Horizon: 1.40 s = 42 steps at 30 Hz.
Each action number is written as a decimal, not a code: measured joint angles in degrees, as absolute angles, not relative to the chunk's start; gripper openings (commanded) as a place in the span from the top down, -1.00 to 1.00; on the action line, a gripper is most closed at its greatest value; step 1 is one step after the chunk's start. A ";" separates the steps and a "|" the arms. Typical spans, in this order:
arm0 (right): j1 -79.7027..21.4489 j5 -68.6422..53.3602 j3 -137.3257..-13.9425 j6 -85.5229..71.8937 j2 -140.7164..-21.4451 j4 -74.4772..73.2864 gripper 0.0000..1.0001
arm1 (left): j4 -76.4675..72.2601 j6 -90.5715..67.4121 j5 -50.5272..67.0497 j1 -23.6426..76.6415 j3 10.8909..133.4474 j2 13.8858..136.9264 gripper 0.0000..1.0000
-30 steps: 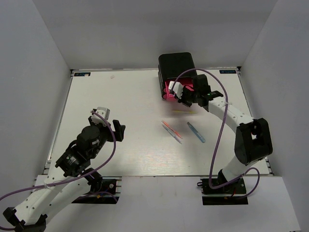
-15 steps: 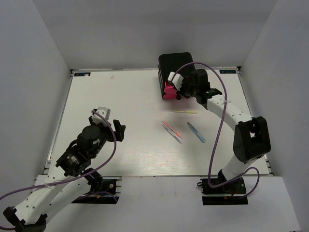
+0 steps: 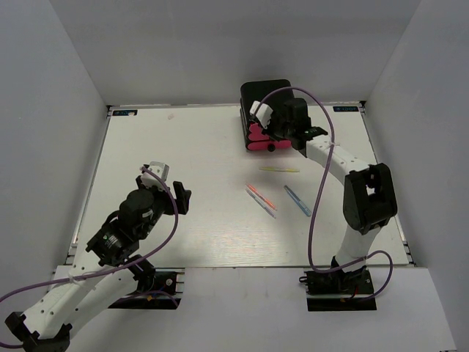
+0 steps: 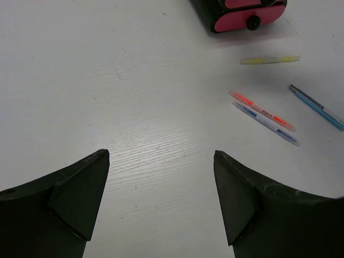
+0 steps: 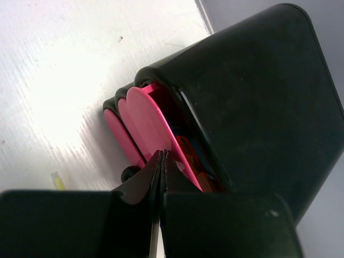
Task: Sort the stationery into containers
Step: Close the drawer in the storage box, then open the drawer in the storage box.
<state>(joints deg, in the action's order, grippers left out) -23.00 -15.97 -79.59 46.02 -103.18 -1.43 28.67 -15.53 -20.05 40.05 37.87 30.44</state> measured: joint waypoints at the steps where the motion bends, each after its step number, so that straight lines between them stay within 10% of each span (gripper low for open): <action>1: -23.00 -15.84 -79.92 45.84 -103.48 -1.28 1.00 | 28.69 -15.55 -20.05 40.05 37.87 30.52 -0.76; 16: -22.90 -15.66 -80.51 43.40 -104.42 2.28 1.00 | 28.69 -15.53 -20.08 40.05 37.87 30.94 -0.76; 19: -22.85 -17.61 -72.42 41.23 -98.56 4.34 0.21 | 28.69 -15.53 -20.08 40.05 37.87 30.94 -0.76; 23: -22.70 -17.45 -61.28 34.57 -90.70 8.73 -0.14 | 28.69 -15.53 -20.05 40.05 37.87 30.94 -0.76; 42: -21.37 1.48 -56.71 -1.48 -99.81 19.49 -0.17 | 28.64 -15.46 -19.68 40.05 37.87 31.46 -0.76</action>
